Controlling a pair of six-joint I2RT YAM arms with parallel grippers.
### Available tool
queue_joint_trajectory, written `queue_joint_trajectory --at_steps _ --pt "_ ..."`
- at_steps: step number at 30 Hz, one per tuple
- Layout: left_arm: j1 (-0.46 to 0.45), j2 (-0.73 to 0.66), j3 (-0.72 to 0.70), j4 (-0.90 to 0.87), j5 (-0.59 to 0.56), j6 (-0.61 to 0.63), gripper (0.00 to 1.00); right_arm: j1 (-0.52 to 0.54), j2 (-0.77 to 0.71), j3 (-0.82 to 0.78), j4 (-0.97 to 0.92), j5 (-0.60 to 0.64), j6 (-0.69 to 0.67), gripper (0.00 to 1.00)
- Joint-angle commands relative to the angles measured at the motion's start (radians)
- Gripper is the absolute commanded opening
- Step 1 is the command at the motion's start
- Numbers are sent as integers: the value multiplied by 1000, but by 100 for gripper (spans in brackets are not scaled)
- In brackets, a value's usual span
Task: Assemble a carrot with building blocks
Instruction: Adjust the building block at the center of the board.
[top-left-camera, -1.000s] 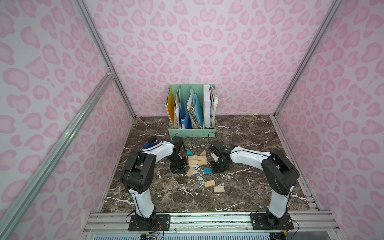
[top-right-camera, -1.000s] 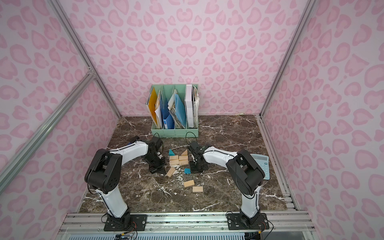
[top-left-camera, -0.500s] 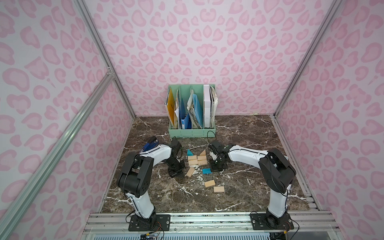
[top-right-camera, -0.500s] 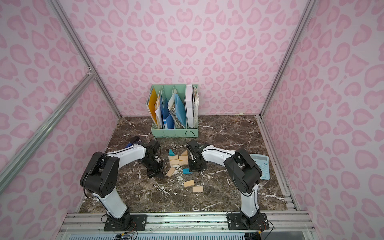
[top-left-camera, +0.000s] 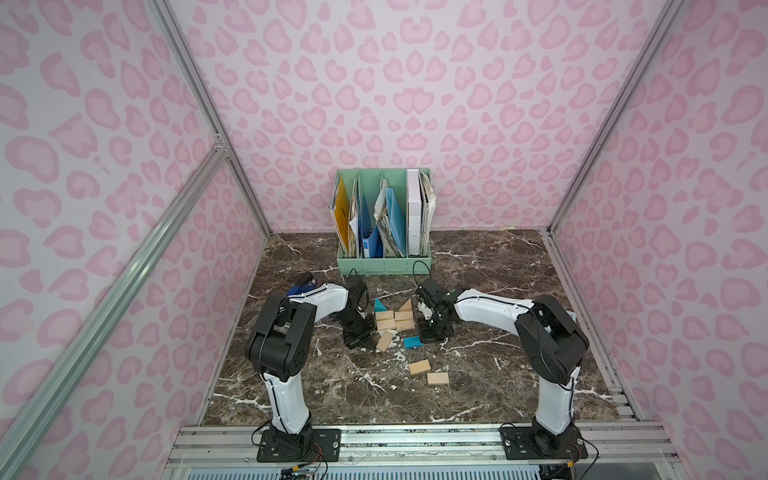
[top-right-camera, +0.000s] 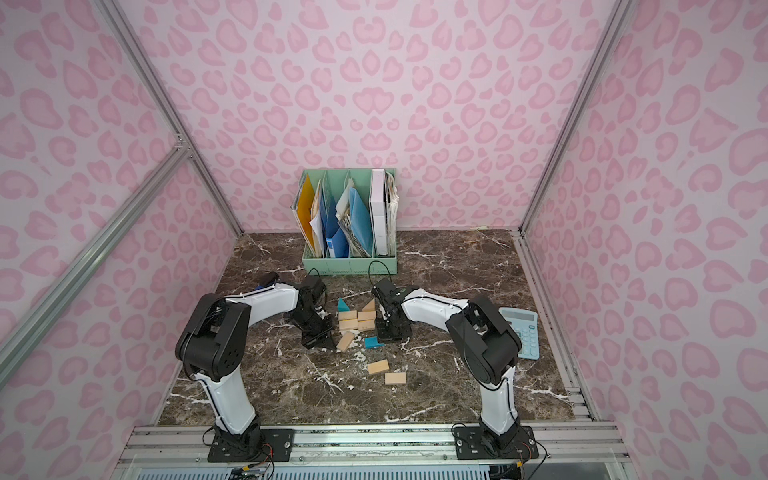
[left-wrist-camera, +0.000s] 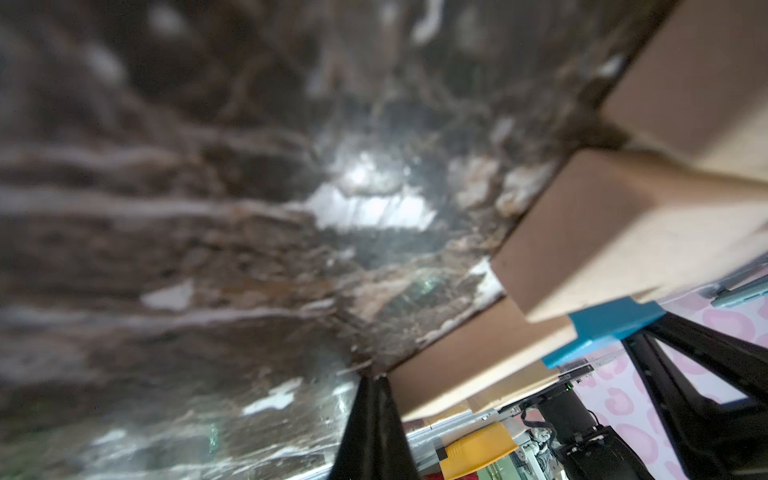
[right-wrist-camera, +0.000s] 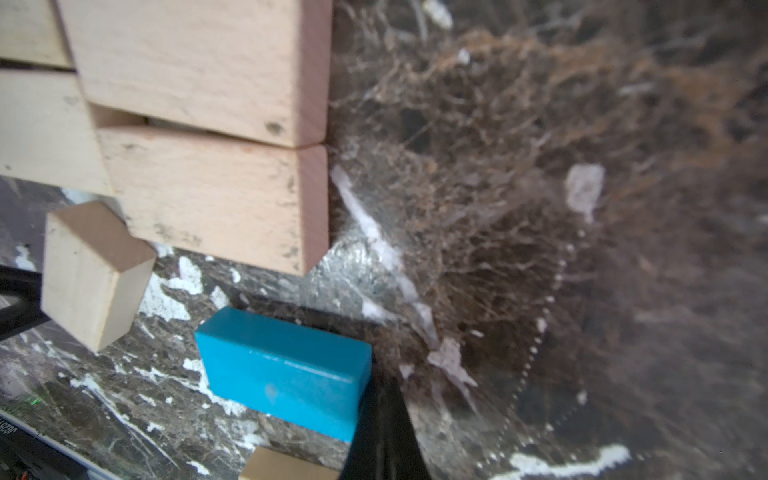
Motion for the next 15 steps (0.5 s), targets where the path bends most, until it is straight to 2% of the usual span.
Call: queue_joint_trajectory --at_steps 1,8,15 --pt "4 7 16 -21 -32 24 2 2 4 8 -16 1 0 0" --pt "23 20 55 -57 -49 52 2 2 7 14 -5 -10 10 0" --pt "27 6 48 -70 -11 47 2 3 1 3 -6 -4 16 0"
